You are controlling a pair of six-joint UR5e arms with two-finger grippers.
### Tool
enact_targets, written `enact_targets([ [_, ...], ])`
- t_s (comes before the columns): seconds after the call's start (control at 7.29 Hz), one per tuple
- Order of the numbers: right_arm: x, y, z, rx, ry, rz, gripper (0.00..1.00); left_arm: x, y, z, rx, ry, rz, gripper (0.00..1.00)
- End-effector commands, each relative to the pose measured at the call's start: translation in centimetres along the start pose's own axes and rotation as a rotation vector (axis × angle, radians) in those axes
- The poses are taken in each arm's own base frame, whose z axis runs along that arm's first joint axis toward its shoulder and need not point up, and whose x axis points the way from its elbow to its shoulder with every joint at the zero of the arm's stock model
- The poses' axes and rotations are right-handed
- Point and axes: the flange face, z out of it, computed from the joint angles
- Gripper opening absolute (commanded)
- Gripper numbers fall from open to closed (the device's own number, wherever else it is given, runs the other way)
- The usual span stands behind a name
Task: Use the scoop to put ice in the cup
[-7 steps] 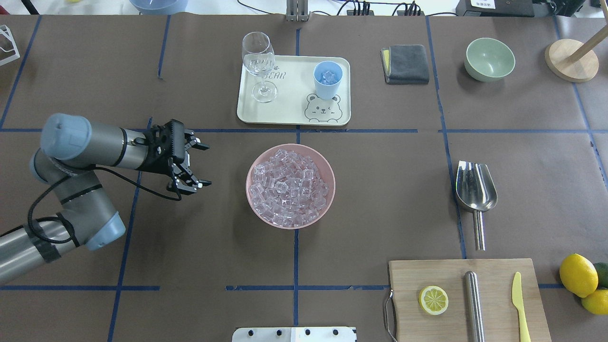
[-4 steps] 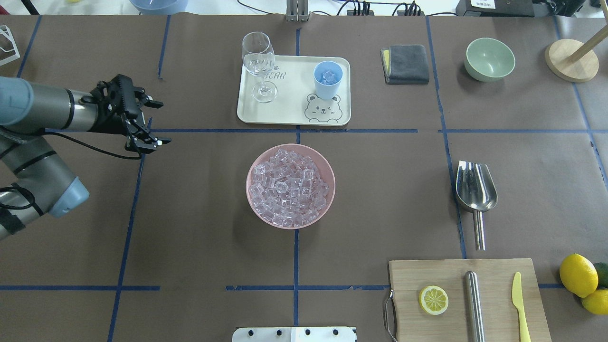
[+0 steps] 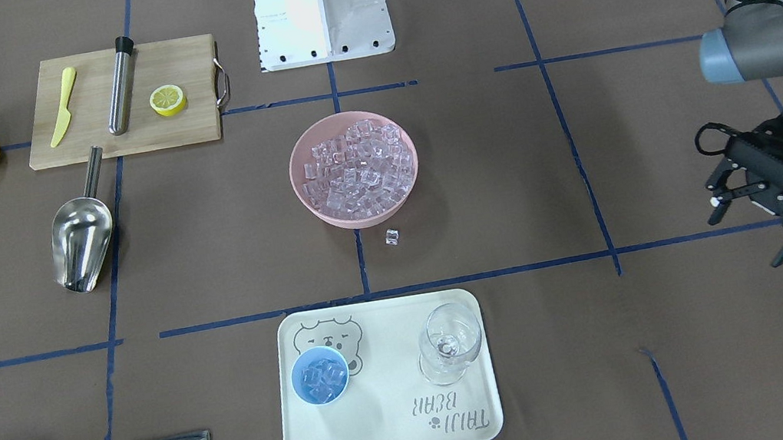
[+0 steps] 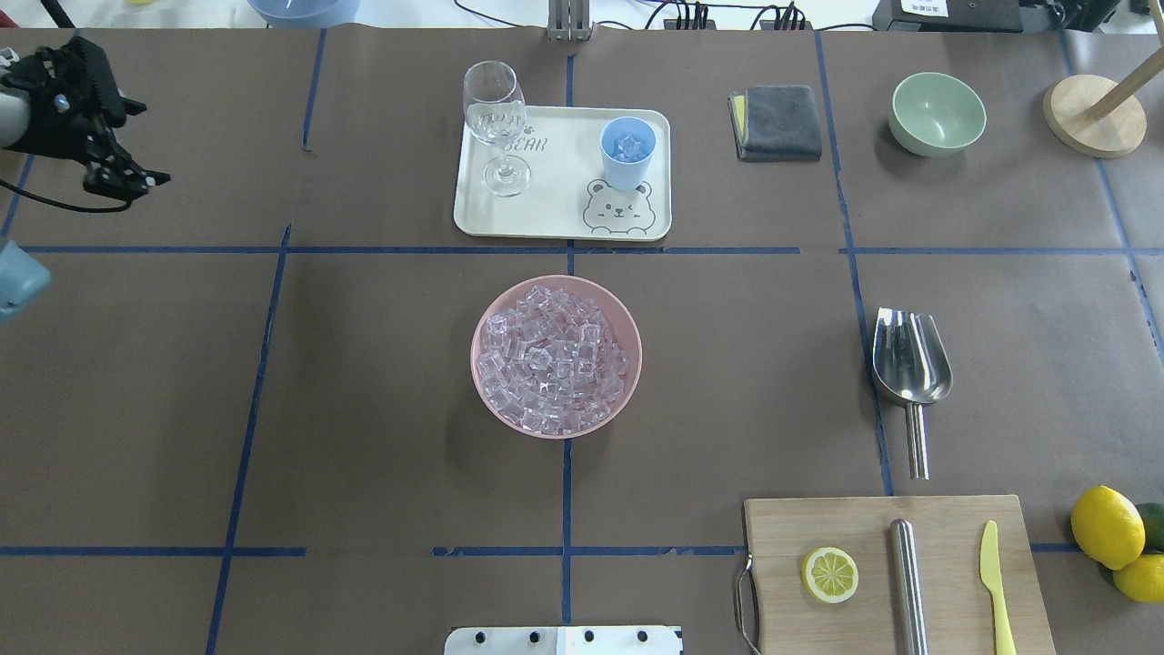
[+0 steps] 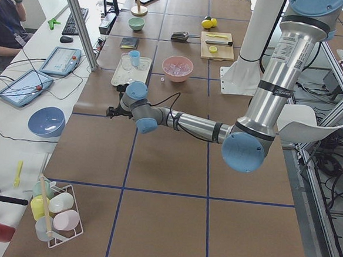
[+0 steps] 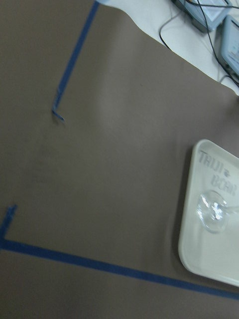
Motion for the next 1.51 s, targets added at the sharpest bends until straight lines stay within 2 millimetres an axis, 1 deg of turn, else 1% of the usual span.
enact_targets([
  [0.0,0.1,0.0,0.1,-0.001,0.000,0.002,1.00,-6.4,7.3,-5.0,-0.168,0.047,-0.197,1.00],
  [0.14,0.2,0.1,0.2,-0.005,0.000,0.005,1.00,-9.0,11.5,-8.4,-0.204,0.050,-0.322,1.00],
  [0.27,0.4,0.1,0.5,-0.009,0.001,0.010,1.00,-10.3,14.9,-10.8,-0.244,0.068,-0.444,1.00],
  [0.41,0.3,0.1,0.4,-0.008,0.001,0.009,1.00,-11.3,17.7,-12.6,-0.313,0.082,-0.563,1.00],
  [0.55,0.3,0.1,0.4,-0.008,0.001,0.009,1.00,-12.2,19.8,-14.5,-0.336,0.069,-0.656,1.00],
  [0.69,0.5,0.3,0.6,-0.012,0.001,0.012,1.00,-12.7,21.7,-16.4,-0.353,0.072,-0.794,1.00],
  [0.82,0.5,0.3,0.6,-0.012,-0.001,0.013,1.00,-11.1,24.3,-17.1,-0.339,0.124,-0.882,1.00],
  [0.96,0.5,0.4,0.7,-0.013,-0.001,0.014,1.00,-6.9,26.2,-18.3,-0.306,0.137,-0.878,1.00],
  [1.1,0.5,0.4,0.7,-0.013,-0.001,0.016,1.00,-3.0,25.6,-20.5,-0.263,0.119,-0.827,1.00],
  [1.24,0.5,0.4,0.7,-0.013,-0.001,0.017,1.00,-2.0,25.4,-21.2,-0.235,0.098,-0.793,1.00],
  [1.37,0.5,0.4,0.7,-0.013,-0.001,0.017,1.00,-2.5,25.3,-20.9,-0.239,0.087,-0.895,1.00],
])
